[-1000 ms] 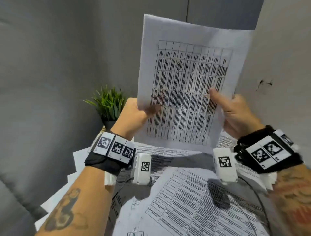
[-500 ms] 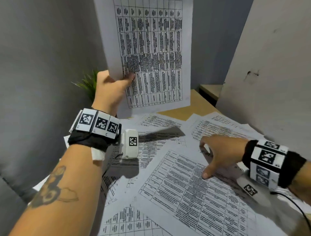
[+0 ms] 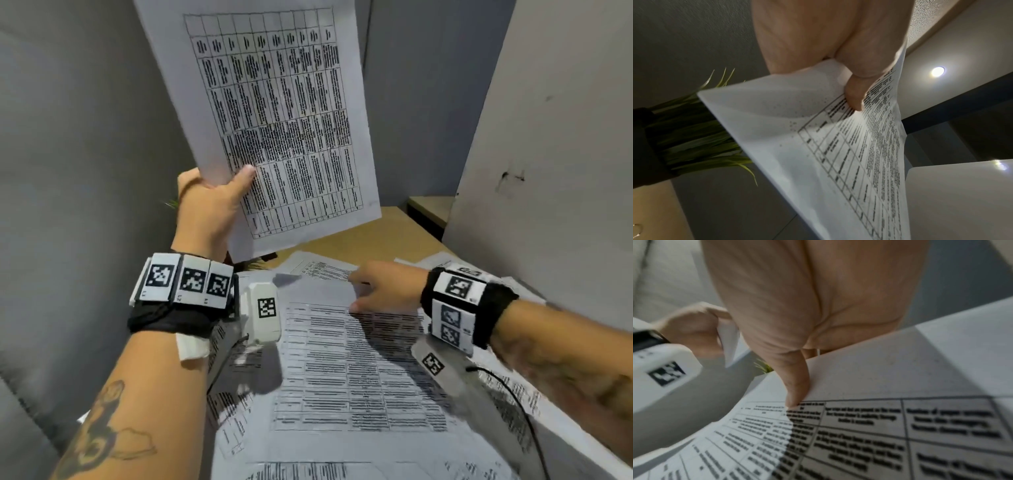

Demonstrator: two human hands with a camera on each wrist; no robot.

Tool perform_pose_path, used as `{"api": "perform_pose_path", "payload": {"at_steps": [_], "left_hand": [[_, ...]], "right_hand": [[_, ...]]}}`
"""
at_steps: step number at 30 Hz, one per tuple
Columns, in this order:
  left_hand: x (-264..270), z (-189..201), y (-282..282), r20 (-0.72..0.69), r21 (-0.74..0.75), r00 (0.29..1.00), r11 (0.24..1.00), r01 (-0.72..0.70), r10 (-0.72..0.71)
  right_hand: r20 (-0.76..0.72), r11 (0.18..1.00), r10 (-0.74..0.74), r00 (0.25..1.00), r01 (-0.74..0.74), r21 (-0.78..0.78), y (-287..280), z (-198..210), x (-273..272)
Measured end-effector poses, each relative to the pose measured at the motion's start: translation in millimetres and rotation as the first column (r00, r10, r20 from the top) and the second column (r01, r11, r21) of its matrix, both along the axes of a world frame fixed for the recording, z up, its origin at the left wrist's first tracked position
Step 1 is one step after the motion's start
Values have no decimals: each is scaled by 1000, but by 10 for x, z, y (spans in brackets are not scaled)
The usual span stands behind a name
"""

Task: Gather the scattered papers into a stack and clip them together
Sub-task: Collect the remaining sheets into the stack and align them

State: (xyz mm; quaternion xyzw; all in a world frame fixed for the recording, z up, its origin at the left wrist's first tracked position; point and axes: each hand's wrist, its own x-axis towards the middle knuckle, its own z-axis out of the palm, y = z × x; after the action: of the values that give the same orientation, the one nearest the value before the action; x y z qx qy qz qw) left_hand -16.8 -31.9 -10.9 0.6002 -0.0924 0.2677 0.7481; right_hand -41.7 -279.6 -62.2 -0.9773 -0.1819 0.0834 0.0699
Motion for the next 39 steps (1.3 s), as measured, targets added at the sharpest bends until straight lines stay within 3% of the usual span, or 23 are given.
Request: {"api": "perform_pose_path", "payload": {"at_steps": [4,7,9,11,14,17,20,23,25,28,30,32,35,39], "left_hand": [[55,-44,19,-22,-14,1000,1000,-22,21],[80,-82,11,-42,-10,999,1000,2,-2],[99,-85,30,-40,-24,999,1000,-1,0],[64,-63,41,-50,0,999,1000,-6,6],[13,-44,30,-73,37,997,999,11,-8],[30,-44,26,-74,14,997,1000,4,-3],[41,-34,24,-101,-37,995,999,23,-26],[11,-20,18,-114,-97,988,991,92,-103],[-26,5,-2,-100,-124,986,984,124,-137],[-97,64,-81,-115,-148,971,970,194,-211],[-101,70,-148,-118,-147,965,965,215,-233],[-77,57,-223,-152,-149,953,959,241,-263],[-78,31,-368,-223,-135,919,944,301,-325],[-84,-5,-426,-197,-136,898,918,372,-393]], "right_hand": [[-26,998,23,999,-24,-52,453,-98,353],[-118,982,-39,992,16,-186,596,-120,453],[-177,978,-102,979,67,-196,620,-108,521],[-218,985,-122,968,91,-147,619,-104,589],[-145,995,-98,985,94,-33,583,-130,635],[-111,985,-99,989,113,127,518,-76,586],[-74,989,-36,997,45,139,335,28,506],[11,955,-109,994,102,277,34,187,356],[26,840,-132,991,97,534,-200,298,265],[122,527,-206,971,4,850,-499,482,152],[116,260,-262,958,-45,964,-612,621,57],[115,84,-271,956,-96,992,-671,735,5],[134,-42,-300,945,-154,987,-654,839,-27],[120,-99,-271,955,-152,983,-571,854,-65]]}}
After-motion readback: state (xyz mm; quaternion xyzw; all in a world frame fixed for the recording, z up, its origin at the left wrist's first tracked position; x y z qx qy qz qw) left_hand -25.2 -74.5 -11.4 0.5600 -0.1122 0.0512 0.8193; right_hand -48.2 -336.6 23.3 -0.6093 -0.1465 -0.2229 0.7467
